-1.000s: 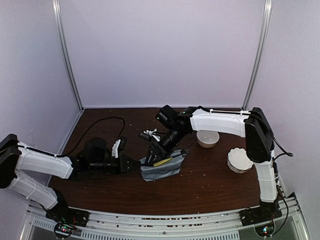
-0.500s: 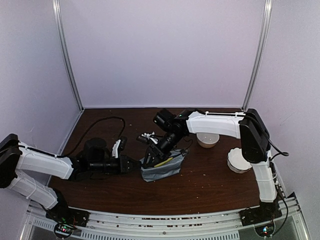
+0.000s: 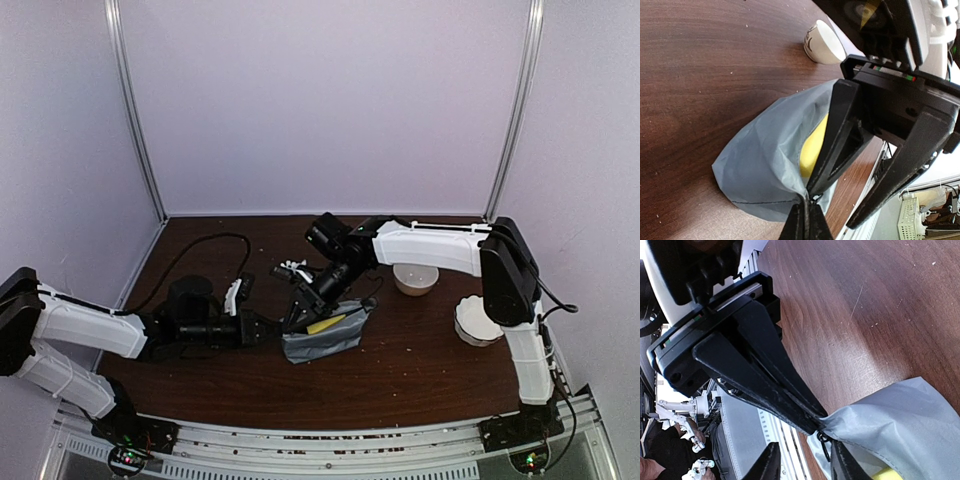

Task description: Sort the hair-cutting tools

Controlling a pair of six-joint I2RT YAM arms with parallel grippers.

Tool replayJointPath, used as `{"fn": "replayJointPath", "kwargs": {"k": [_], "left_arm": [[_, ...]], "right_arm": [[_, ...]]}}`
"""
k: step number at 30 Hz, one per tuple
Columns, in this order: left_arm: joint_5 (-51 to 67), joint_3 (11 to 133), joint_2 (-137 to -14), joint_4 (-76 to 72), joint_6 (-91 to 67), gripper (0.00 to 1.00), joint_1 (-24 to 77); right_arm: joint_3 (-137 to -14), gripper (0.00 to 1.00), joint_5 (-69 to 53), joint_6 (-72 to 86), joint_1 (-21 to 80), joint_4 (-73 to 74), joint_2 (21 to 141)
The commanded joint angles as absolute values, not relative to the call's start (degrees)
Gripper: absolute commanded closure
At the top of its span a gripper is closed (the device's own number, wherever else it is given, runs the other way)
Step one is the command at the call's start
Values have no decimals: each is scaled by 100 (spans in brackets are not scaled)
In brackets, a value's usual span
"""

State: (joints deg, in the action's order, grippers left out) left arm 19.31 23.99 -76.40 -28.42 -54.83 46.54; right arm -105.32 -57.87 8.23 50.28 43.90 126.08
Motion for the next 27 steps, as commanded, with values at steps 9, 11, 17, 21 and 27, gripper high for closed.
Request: {"fn": "replayJointPath", "kwargs": {"k": [9,11,17,21,27], "left_arm": [[1979,2329,-7637,-3234,-5477,100,4623],[1978,2321,-7635,-3242,-5481,100,4623],[1995,2338,-7662,-3243,-5473,100,4624],[2004,2338,-7660,-3243,-5454,100,4623],[1962,2321,-7630,-3209,-5450,100,4623]], "right_arm": [[-10570,70,-5700,857,5047,4222,12630],[-10544,70,-5692,837,5054,4222,12647],[-10494,74,-5689,764,5075,4206,12682],[-10491,76,-5657,703,5108,4234,12716],[-10546,75,-5325,477,5136,4490,12764]]}}
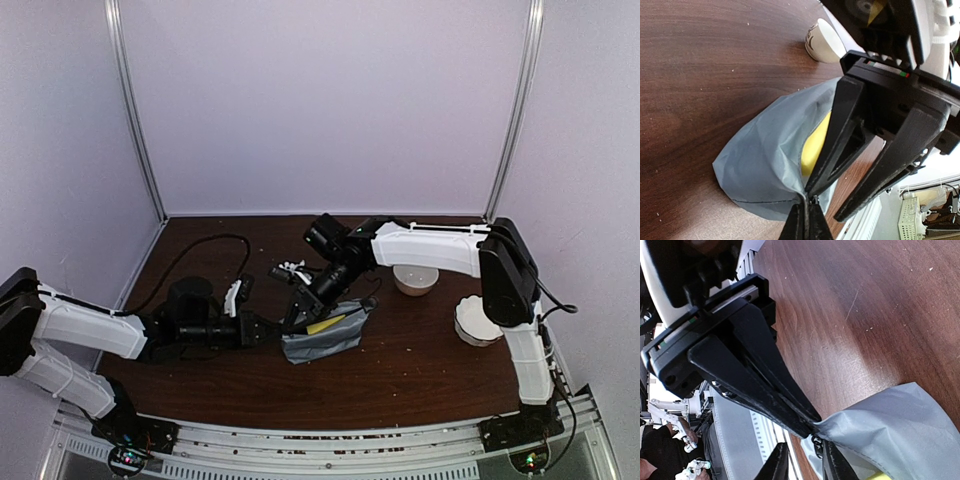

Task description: Sort the hair-cutting tools

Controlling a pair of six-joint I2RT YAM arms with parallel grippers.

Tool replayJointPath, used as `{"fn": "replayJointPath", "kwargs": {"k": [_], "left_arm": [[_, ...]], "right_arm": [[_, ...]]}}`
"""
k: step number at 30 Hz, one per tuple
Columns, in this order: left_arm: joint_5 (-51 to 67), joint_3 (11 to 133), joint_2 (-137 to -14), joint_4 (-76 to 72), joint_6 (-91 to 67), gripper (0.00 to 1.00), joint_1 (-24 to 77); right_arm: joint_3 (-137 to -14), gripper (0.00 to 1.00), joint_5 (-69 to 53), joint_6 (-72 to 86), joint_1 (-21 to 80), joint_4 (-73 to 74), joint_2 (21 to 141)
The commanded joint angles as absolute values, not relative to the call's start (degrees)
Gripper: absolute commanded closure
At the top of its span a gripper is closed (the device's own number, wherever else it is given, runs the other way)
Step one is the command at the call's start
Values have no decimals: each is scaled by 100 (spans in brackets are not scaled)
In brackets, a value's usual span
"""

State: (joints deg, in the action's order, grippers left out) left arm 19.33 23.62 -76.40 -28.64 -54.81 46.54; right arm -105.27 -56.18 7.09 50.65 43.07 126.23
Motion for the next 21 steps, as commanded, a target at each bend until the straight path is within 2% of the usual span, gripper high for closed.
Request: {"fn": "replayJointPath", "kwargs": {"k": [1,12,21], "left_arm": [[1953,2313,-7617,-3200,-5444,100,4623],[1916,2329,-7591,-3146,-5390,100,4623],[1928,2295,-7594,-3182,-5390,100,4623]], "right_arm": [[-10545,75,-5300,449,5133,4513,12761],[-10568,74,-5110,296,5168,4613,12740],[-10683,90,-5111,212,5212,4682,12766]]}}
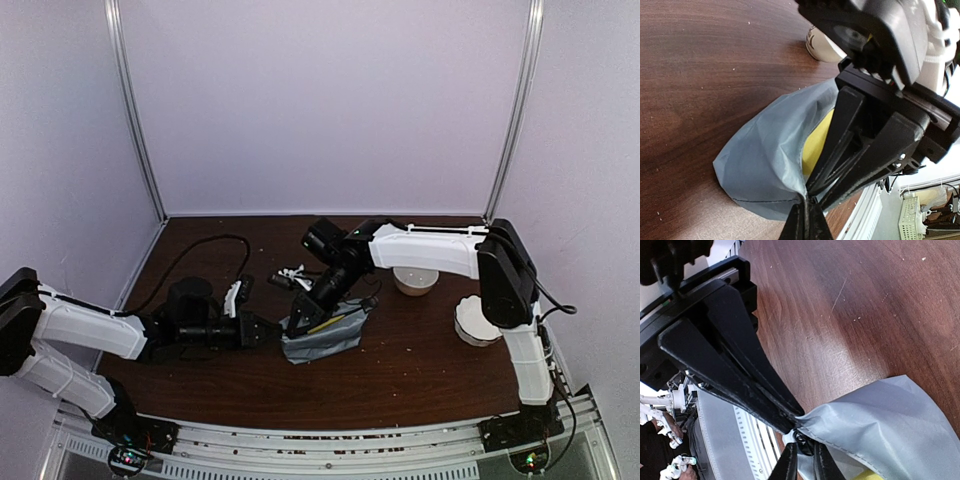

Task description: Sort the hair-cutting tools

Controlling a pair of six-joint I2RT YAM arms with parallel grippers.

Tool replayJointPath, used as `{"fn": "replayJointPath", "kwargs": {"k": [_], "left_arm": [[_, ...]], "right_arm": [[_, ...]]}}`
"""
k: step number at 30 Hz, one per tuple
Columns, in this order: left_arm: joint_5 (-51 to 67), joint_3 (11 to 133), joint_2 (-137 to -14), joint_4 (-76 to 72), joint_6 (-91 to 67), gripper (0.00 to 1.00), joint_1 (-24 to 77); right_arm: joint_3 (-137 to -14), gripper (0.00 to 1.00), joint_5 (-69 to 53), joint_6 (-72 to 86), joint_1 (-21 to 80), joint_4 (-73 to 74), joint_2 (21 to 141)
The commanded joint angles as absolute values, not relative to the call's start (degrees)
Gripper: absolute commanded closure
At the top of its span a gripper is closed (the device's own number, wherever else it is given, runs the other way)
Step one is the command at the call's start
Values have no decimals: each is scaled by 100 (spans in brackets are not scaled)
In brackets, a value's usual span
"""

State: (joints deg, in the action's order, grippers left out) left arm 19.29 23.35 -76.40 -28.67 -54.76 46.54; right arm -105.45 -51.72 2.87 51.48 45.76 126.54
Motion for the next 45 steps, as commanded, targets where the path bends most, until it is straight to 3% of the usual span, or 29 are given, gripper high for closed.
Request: {"fn": "replayJointPath", "kwargs": {"k": [1,6,18,32,45], "left_arm": [[1925,2287,-7594,-3179,-5390,100,4623],[1935,2260,-7566,-3167,-5381,100,4623],[1898,2235,-7408,-2900,-5234,100,4623],[1284,2350,-6666,-1607,-4686,100,4600],[1081,2408,-6544,-1193,-4650,100,4526]], "right_arm": [[-10697,91,-5098,199,5215,4704,12769],[-10713,100,-4955,0,5145,4870,12573],[-10327,100,-4713,-405,4707,5168,12165],[-10318,100,-4609,-989,3918,6087,12028],[-10008,100,-4457,-912,3494,5969,11660]]}}
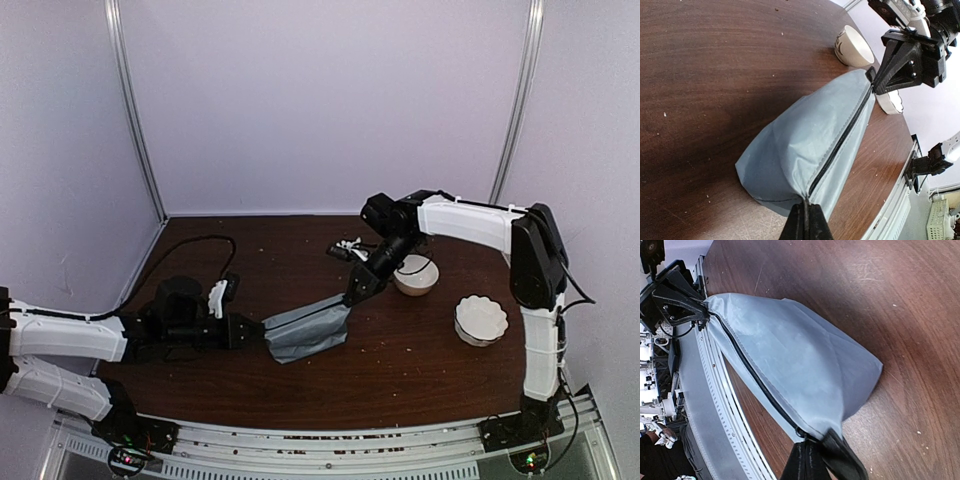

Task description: Sort the hair-cutting tools

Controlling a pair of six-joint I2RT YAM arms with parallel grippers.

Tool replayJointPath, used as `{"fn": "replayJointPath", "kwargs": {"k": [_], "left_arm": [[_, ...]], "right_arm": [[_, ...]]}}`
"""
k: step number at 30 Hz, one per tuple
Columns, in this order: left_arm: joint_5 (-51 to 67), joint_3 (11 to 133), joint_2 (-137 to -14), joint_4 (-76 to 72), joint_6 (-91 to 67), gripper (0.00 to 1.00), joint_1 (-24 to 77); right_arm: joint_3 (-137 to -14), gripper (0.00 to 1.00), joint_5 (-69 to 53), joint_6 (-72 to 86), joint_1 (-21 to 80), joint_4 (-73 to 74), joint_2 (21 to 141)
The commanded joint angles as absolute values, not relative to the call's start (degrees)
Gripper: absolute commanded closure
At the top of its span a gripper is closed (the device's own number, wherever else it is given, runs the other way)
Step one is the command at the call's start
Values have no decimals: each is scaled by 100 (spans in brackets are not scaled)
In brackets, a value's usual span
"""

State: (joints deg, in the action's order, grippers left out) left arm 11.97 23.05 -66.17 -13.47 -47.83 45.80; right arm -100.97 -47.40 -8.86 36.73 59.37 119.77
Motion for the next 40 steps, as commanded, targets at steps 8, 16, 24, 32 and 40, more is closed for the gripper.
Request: {"fn": "replayJointPath", "kwargs": {"k": [8,16,24,32,40], "left_arm": [[806,2999,-6456,-106,-4195,61,4526],[-1393,4584,-5425,2799,-2491,38,4373],[-3605,6461,-5611,3547,-1312,2,3450],[-3739,7126,-6586,3173,-1198,2,2902],[-3206,5717,-6012,1635,-982,2,2821]], "right_arm": [[-10411,71,-4487,-1204,3472,6295,11523],[-10817,64,-4093,-1586,2721,6519,10657],[-10801,52,-3494,-1679,1834,5904,9378],[-7893,0,-1771,-419,1166,2193,7146],[-5985,0,-1547,277,1151,1006,6693]]}}
